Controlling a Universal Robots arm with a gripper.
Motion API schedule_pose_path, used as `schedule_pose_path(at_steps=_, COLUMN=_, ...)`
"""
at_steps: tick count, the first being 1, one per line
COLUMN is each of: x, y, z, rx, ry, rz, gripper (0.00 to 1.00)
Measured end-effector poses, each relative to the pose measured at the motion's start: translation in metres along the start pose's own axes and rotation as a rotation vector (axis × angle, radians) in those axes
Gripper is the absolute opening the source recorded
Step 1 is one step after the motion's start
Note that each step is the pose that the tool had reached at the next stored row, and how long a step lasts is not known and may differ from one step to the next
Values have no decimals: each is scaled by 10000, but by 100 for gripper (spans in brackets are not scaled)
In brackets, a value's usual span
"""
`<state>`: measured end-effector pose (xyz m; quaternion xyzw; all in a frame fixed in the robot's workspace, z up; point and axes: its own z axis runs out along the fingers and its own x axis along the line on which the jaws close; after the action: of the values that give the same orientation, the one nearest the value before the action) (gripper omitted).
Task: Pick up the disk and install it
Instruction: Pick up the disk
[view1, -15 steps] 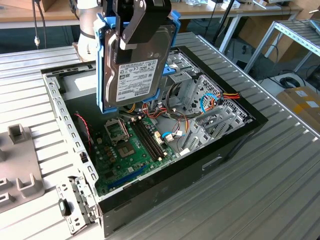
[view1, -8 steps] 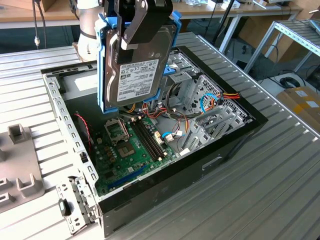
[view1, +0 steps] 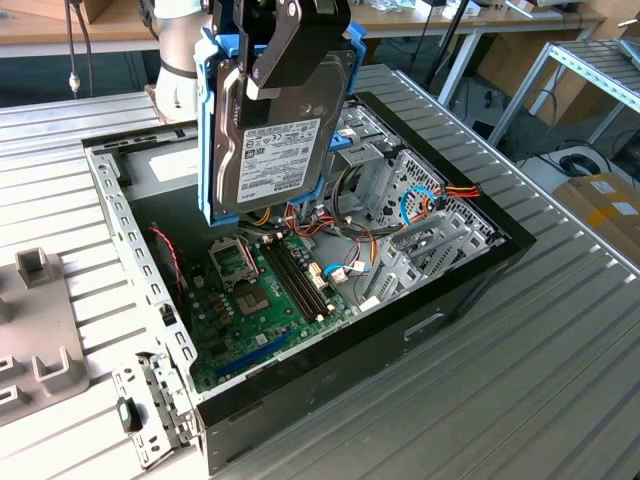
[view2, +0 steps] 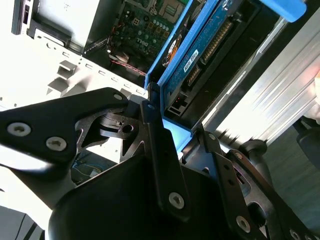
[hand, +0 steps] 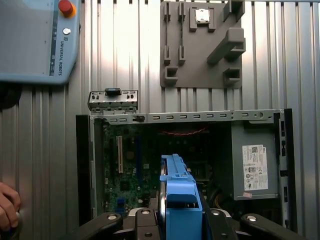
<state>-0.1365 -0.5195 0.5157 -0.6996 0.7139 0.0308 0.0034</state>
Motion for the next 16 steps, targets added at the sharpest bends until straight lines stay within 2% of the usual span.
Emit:
schedule_pose_path(at_steps=11, x=3, y=-28, z=2, rx=1, ry=0, rz=0, gripper=37)
schedule_pose_path(at_steps=15, x=14, y=-128, z=11, rx=0, ry=1, rz=0, gripper=37)
schedule_pose_path(at_steps=16, x=15, y=-132, z=12, rx=0, ry=0, rz=0, gripper=37)
